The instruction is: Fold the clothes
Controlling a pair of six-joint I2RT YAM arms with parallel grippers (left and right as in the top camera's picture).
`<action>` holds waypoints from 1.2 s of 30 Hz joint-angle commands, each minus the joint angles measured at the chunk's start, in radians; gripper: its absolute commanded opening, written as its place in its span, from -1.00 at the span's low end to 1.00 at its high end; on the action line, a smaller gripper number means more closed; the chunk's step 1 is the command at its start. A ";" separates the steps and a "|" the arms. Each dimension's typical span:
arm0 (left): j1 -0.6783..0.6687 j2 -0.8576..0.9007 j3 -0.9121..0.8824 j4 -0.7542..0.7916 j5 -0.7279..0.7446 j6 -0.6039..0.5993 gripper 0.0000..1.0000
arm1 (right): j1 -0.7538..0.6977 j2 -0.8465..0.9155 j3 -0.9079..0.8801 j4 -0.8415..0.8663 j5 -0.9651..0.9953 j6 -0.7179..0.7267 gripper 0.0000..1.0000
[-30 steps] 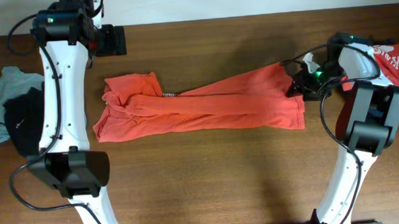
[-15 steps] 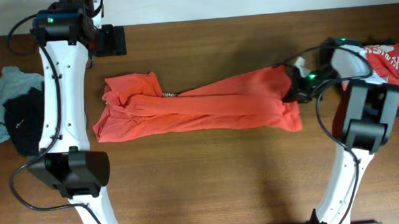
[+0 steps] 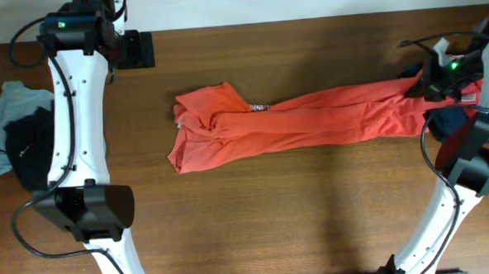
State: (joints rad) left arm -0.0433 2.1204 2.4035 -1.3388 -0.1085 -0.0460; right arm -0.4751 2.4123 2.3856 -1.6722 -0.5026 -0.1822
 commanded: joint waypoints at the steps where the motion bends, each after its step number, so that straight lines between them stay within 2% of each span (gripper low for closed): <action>1: 0.000 -0.004 0.006 0.000 0.008 -0.010 0.98 | 0.064 -0.008 0.062 -0.027 0.002 -0.020 -0.92; 5: 0.000 -0.004 0.006 0.000 0.008 -0.009 0.98 | 0.190 -0.010 0.059 -0.027 0.056 -0.003 -0.92; 13: 0.000 -0.004 0.006 0.000 0.007 -0.009 0.98 | 0.442 -0.004 0.059 0.000 0.266 0.147 -0.91; 14: 0.000 -0.004 0.006 0.000 0.007 -0.009 0.98 | 0.484 0.003 0.059 0.006 0.292 0.175 -0.85; 19: 0.000 -0.004 0.006 0.000 0.007 -0.009 0.98 | 0.579 0.031 0.055 0.037 0.309 0.193 -0.73; 27: 0.000 -0.004 0.006 0.000 0.008 -0.009 0.98 | 0.680 0.050 0.006 0.112 0.312 0.225 -0.68; 28: 0.000 -0.004 0.006 0.000 0.008 -0.009 0.98 | 0.686 0.050 0.000 0.117 0.313 0.225 -0.61; 29: 0.000 -0.004 0.006 0.000 0.008 -0.009 0.99 | 0.692 0.050 -0.010 0.121 0.312 0.225 -0.41; 30: 0.000 -0.004 0.006 0.000 0.008 -0.009 0.99 | 0.698 0.050 -0.019 0.122 0.312 0.225 -0.10; 31: 0.000 -0.004 0.004 0.000 0.008 -0.009 0.98 | 0.702 0.050 -0.023 0.120 0.312 0.225 0.31; 32: 0.000 -0.004 0.004 0.000 0.008 -0.009 0.98 | 0.704 0.050 -0.023 0.117 0.312 0.224 0.50; 34: 0.000 -0.004 0.003 0.000 0.008 -0.009 0.98 | 0.706 0.047 -0.020 0.113 0.309 0.224 0.66; 36: 0.000 -0.004 0.003 0.003 0.008 -0.009 0.98 | 0.703 0.044 0.002 0.089 0.297 0.224 0.68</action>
State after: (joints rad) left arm -0.0433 2.1204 2.4035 -1.3388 -0.1085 -0.0460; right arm 0.2272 2.4538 2.3711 -1.5600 -0.2001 0.0357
